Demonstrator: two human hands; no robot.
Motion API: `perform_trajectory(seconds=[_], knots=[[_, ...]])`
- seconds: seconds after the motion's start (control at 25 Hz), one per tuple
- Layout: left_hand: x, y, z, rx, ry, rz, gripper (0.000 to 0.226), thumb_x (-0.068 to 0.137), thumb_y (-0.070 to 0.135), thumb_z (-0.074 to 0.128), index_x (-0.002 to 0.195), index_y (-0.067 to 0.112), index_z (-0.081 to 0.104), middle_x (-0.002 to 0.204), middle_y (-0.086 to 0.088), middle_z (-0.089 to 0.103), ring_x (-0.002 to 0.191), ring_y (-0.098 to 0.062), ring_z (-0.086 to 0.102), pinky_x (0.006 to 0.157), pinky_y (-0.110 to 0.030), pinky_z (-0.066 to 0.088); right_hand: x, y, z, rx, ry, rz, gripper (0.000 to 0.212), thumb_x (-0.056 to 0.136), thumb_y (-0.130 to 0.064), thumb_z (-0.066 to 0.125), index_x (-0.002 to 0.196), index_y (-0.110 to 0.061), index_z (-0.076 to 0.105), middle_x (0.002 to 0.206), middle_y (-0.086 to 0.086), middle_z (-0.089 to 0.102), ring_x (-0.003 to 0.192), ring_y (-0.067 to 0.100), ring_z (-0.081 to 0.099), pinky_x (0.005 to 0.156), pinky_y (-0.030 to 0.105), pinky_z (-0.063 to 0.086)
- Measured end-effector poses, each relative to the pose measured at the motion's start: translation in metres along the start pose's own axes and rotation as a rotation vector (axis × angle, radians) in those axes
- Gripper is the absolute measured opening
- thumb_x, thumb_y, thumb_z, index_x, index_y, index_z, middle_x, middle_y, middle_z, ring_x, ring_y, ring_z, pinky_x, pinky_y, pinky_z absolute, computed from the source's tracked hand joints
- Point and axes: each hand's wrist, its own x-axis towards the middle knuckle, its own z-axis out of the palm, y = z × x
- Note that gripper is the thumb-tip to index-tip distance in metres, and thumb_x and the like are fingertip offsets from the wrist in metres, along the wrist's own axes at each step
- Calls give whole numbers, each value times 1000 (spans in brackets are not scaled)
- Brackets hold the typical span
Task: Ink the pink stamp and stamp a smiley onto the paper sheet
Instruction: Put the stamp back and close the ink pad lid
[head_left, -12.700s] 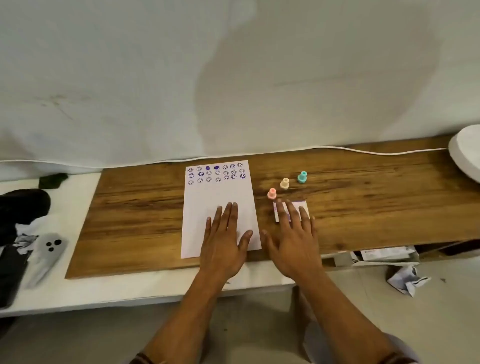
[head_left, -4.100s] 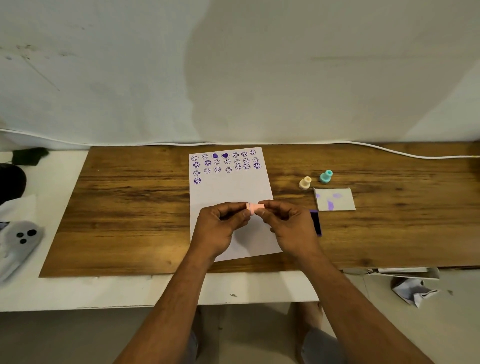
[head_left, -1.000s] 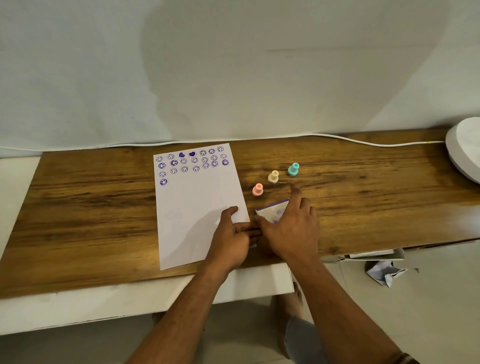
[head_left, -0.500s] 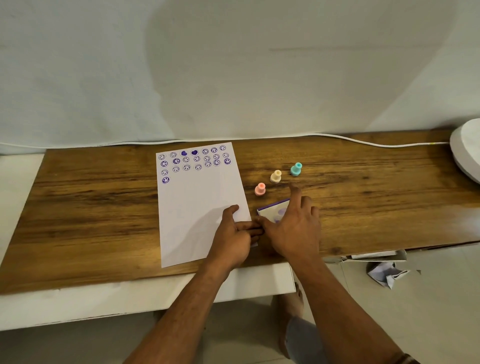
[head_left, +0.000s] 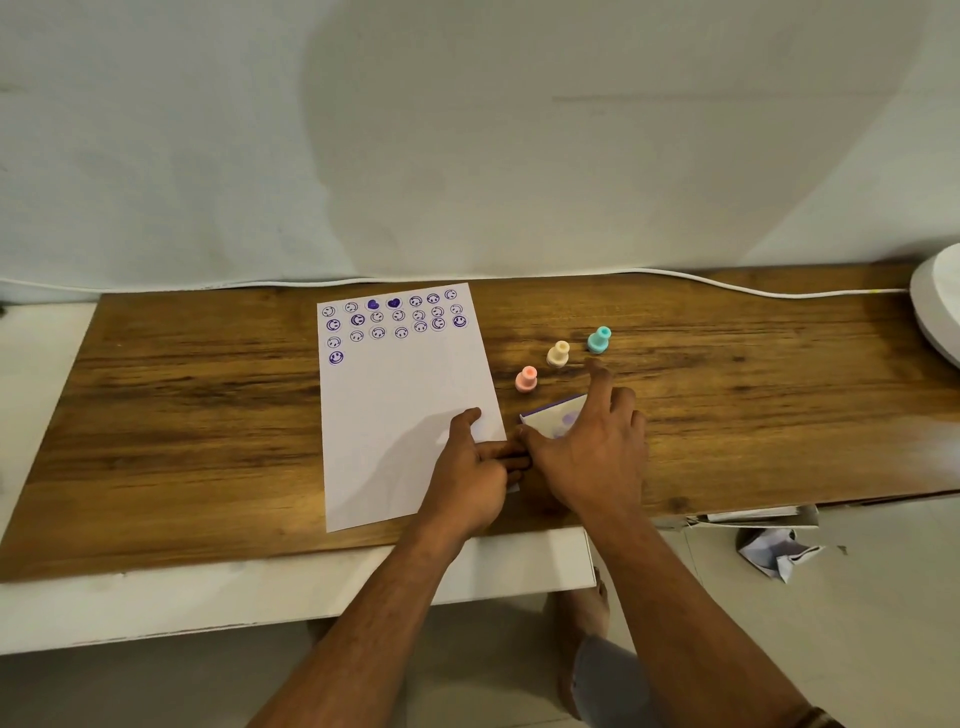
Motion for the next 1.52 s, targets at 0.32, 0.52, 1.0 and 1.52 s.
perform_trajectory(seconds=[0.32,0.52,1.0,1.52], knots=[[-3,3,-1,1,14,12,71,97,-9,54,152,29,31,127,-8,72,105,-23,74,94,-46,61,2,3,3,-80,-28,-8,107,76,-73,76,156,-23,26,152,14,47,139,36,45,109,48,47],[-5,3,0,72,32,34,69,96,-5,57,151,30,35,131,-4,71,109,-21,72,96,-44,61,7,5,9,-113,-49,18,109,74,-79,71,157,-21,29,154,12,45,141,34,43,110,47,45],[-14,1,1,323,2,161,67,77,28,89,137,33,60,101,22,67,80,0,67,54,-2,48,39,33,-17,452,-351,224,37,75,-37,93,101,-26,70,102,-2,76,79,9,72,59,25,61],[-14,7,-10,408,8,322,78,78,30,88,141,45,43,124,8,68,91,-7,67,59,-6,53,35,28,-26,802,-457,230,46,53,-40,92,92,-24,77,98,1,80,91,20,78,66,34,66]])
